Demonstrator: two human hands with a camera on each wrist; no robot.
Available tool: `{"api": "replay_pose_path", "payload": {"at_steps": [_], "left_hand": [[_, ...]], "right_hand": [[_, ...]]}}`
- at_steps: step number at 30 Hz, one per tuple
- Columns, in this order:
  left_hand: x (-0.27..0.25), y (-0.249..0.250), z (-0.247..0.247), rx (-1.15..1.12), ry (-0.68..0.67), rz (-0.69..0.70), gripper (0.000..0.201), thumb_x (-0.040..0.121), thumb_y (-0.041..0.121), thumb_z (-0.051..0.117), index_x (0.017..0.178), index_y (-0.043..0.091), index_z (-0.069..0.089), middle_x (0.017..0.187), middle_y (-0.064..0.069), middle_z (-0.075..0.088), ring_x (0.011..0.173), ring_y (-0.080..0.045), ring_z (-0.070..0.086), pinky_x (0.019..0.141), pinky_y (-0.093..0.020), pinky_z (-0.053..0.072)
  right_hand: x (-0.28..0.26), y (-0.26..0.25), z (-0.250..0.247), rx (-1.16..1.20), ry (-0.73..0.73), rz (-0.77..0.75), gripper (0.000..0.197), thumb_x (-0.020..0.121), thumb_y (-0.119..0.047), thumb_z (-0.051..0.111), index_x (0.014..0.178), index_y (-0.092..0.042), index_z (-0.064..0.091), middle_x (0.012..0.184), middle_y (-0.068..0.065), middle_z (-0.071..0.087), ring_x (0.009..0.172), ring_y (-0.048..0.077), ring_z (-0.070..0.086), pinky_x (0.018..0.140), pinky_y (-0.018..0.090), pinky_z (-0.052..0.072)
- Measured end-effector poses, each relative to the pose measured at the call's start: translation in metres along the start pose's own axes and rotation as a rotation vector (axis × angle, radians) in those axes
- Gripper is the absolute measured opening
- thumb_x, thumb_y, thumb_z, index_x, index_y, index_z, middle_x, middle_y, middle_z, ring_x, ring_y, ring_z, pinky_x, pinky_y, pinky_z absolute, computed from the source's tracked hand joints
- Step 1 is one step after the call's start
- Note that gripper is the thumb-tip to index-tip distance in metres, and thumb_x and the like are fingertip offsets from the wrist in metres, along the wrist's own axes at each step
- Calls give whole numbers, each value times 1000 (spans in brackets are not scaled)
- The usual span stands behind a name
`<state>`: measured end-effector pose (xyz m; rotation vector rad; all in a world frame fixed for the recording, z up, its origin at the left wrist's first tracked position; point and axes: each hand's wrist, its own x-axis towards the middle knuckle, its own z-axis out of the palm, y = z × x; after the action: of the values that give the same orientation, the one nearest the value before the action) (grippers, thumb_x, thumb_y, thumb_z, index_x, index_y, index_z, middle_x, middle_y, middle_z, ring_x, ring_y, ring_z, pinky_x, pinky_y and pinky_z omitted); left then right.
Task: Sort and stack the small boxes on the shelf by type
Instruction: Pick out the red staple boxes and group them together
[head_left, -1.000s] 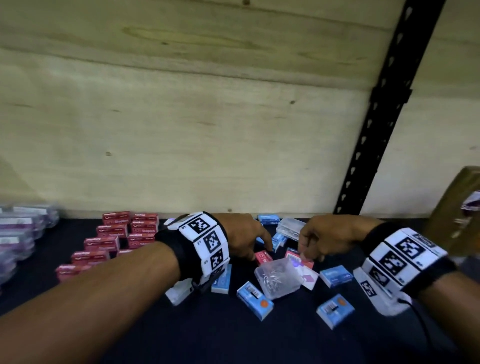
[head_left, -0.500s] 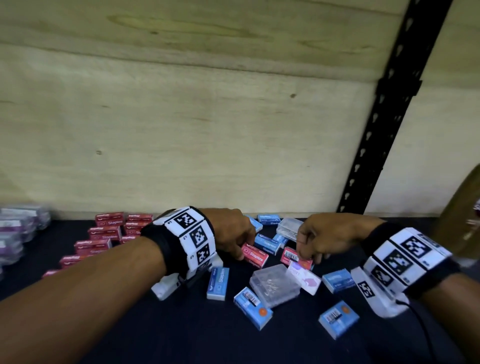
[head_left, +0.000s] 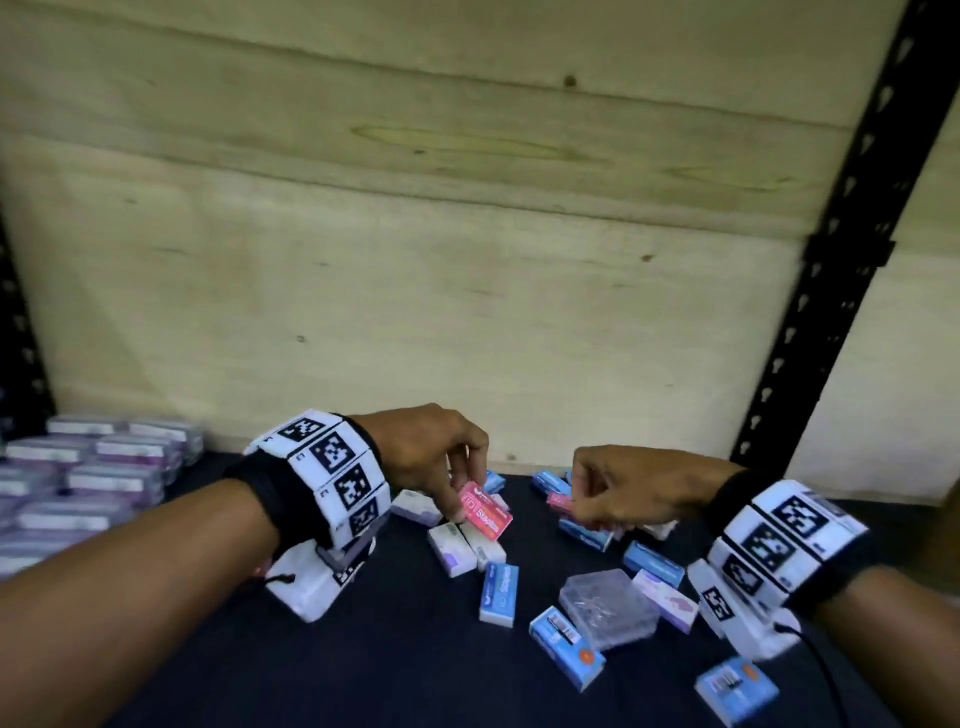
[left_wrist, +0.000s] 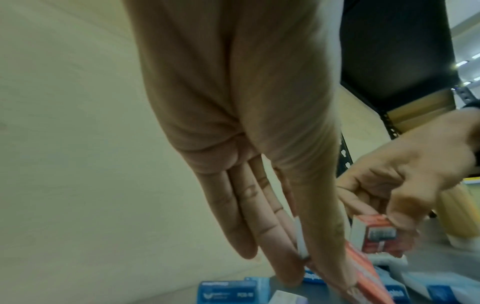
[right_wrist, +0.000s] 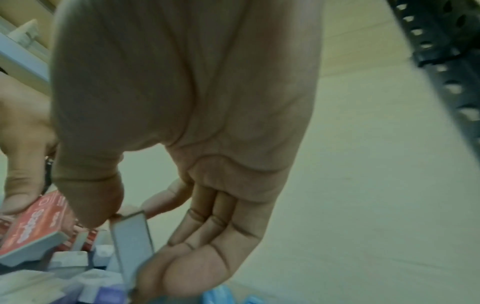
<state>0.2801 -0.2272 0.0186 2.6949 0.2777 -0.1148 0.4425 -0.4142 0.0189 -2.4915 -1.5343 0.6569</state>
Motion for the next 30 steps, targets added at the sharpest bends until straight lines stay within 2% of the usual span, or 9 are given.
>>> {"api": "replay_pose_path", "payload": {"at_steps": [3, 6, 8, 12, 16, 20, 24, 27, 30], "left_hand": [[-30, -11, -10, -47, -14, -42, 35, 71, 14, 86, 98, 18, 64, 93, 2, 73, 65, -1, 63, 64, -21, 51], [-61, -25, -17, -25, -19, -95, 31, 73, 13, 84, 97, 18, 64, 92, 3, 73, 68, -1, 64, 70, -24, 51], [-83, -36, -18, -37, -20, -131, 31, 74, 12, 83, 98, 18, 64, 92, 2, 73, 67, -1, 64, 73, -26, 52], [-119, -57, -16, -31, -38, -224, 31, 73, 13, 84, 95, 22, 63, 92, 3, 73, 64, 4, 65, 76, -27, 53], [-151, -75, -11, 21, -34, -311, 32, 70, 14, 85, 90, 24, 63, 86, 5, 72, 72, -4, 65, 70, -23, 51], [-177, -89, -4, 40, -46, -396, 32, 71, 16, 84, 97, 22, 65, 86, 9, 68, 72, -4, 60, 63, -16, 46], [-189, -98, 4, 53, -66, -458, 34, 73, 19, 83, 102, 20, 65, 97, 3, 70, 78, -8, 60, 73, -25, 51], [-192, -102, 9, 64, -74, -466, 33, 73, 21, 83, 101, 22, 64, 95, 5, 67, 78, -8, 59, 75, -26, 50], [-192, -104, 13, 48, -77, -450, 34, 74, 21, 83, 103, 24, 66, 92, 8, 66, 80, -8, 60, 76, -24, 50]], "right_hand": [[7, -25, 8, -11, 5, -73, 20, 86, -30, 69, 101, -22, 58, 89, 1, 71, 64, 9, 59, 68, 25, 49], [14, -53, 18, -65, -22, -134, 25, 84, -28, 74, 105, -23, 63, 81, -9, 68, 63, 8, 60, 66, 21, 48], [16, -74, 24, -127, -57, -167, 26, 80, -28, 78, 103, -24, 65, 82, -5, 70, 64, 8, 59, 64, 19, 46], [18, -109, 32, -208, -112, -214, 39, 72, -26, 85, 105, -25, 64, 101, 0, 72, 72, 10, 61, 62, 17, 45], [23, -141, 40, -327, -139, -259, 38, 72, -21, 84, 104, -31, 66, 101, 0, 72, 77, 10, 61, 76, 29, 52], [27, -164, 55, -354, -199, -280, 39, 75, -13, 78, 110, -29, 70, 85, -12, 69, 59, -6, 56, 63, 15, 47], [33, -179, 73, -420, -198, -306, 25, 78, -19, 76, 102, -20, 72, 90, -4, 71, 71, 7, 58, 64, 22, 48], [36, -184, 80, -438, -178, -348, 11, 82, -24, 72, 88, -16, 68, 74, -7, 63, 55, 0, 48, 54, 19, 38], [36, -186, 84, -377, -186, -364, 9, 89, -26, 66, 95, -20, 70, 87, -9, 70, 64, -3, 53, 57, 12, 37]]}}
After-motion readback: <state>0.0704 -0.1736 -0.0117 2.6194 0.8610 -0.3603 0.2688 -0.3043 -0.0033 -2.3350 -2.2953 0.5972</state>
